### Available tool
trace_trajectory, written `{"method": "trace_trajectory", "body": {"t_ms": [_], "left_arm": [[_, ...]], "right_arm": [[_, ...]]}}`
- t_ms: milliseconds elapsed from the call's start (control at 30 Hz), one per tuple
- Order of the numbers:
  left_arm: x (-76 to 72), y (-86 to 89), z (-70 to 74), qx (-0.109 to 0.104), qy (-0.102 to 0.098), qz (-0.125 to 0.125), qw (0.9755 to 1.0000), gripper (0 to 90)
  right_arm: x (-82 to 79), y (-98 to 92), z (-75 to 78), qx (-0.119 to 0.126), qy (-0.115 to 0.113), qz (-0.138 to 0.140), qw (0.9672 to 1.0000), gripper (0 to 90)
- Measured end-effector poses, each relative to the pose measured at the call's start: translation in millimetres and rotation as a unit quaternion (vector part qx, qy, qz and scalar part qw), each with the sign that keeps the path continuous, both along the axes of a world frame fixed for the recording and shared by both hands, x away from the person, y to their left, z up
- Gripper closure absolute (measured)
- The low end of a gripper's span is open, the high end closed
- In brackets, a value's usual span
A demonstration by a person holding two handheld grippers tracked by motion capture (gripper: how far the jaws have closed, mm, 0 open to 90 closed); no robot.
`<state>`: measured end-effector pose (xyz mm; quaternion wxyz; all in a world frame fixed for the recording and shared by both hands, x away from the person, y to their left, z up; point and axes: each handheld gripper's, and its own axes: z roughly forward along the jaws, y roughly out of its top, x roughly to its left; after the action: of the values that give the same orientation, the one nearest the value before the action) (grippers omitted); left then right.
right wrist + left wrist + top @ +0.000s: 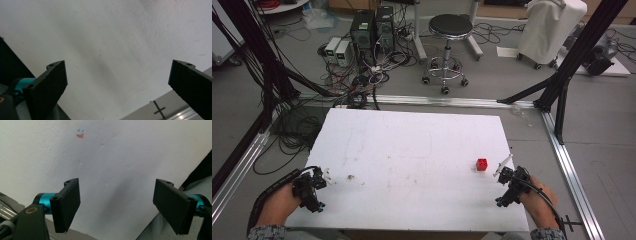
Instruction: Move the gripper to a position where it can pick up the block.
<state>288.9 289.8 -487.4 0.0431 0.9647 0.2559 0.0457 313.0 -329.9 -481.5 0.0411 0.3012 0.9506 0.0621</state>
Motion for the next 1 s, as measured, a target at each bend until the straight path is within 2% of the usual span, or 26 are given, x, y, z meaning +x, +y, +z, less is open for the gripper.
{"method": "trace_trajectory", "body": {"t_ms": [100, 200, 267, 500, 533, 567, 600, 633, 700, 933, 967, 1000], "left_arm": [[-0.1, 1.2, 0.0, 0.000, 0.002, 0.000, 1.0000, 22.2], [-0.2, 2.8, 0.2, 0.001, 0.003, 0.000, 1.0000, 22.2], [-0.6, 3.6, -0.2, 0.001, 0.002, 0.002, 1.0000, 22.2], [-1.5, 4.6, -1.1, 0.001, 0.006, 0.004, 1.0000, 22.2], [-1.5, 4.6, -1.0, 0.001, 0.006, 0.004, 1.0000, 22.2], [-1.5, 4.7, -0.8, 0.001, 0.005, 0.004, 1.0000, 22.2], [-1.6, 4.8, -0.8, 0.001, 0.004, 0.005, 1.0000, 22.2], [-1.4, 4.9, -0.6, 0.000, 0.005, 0.004, 1.0000, 22.2], [-1.6, 4.9, -0.7, 0.000, 0.006, 0.005, 1.0000, 22.2], [-3.1, 6.6, -2.5, 0.000, 0.003, 0.007, 1.0000, 22.2], [-3.4, 7.0, -2.6, 0.001, 0.003, 0.008, 1.0000, 22.1], [-3.8, 7.4, -3.1, -0.001, 0.003, 0.011, 0.9999, 22.1]], "right_arm": [[4.4, 1.0, 1.0, -0.008, -0.003, 0.015, 0.9999, 1.2], [9.4, 0.1, 0.0, -0.003, 0.011, 0.034, 0.9993, 1.2], [12.5, -2.2, -2.5, -0.022, 0.014, 0.050, 0.9984, 1.2], [18.4, -5.3, 0.3, -0.009, 0.012, 0.071, 0.9974, 1.2], [19.9, -4.6, 1.6, -0.004, 0.015, 0.090, 0.9958, 1.2], [19.9, -4.6, 1.6, -0.004, 0.015, 0.090, 0.9958, 1.2], [20.9, -3.5, 2.6, -0.004, 0.016, 0.105, 0.9943, 1.3], [20.9, -3.5, 2.6, -0.004, 0.016, 0.105, 0.9943, 1.3], [24.2, -5.0, 2.0, -0.001, 0.017, 0.125, 0.9921, 1.2], [29.7, -11.7, 3.4, -0.006, 0.024, 0.148, 0.9886, 1.2], [31.5, -12.8, 4.4, -0.016, 0.027, 0.157, 0.9871, 1.2], [31.5, -12.8, 4.4, -0.016, 0.027, 0.157, 0.9871, 1.2]]}}
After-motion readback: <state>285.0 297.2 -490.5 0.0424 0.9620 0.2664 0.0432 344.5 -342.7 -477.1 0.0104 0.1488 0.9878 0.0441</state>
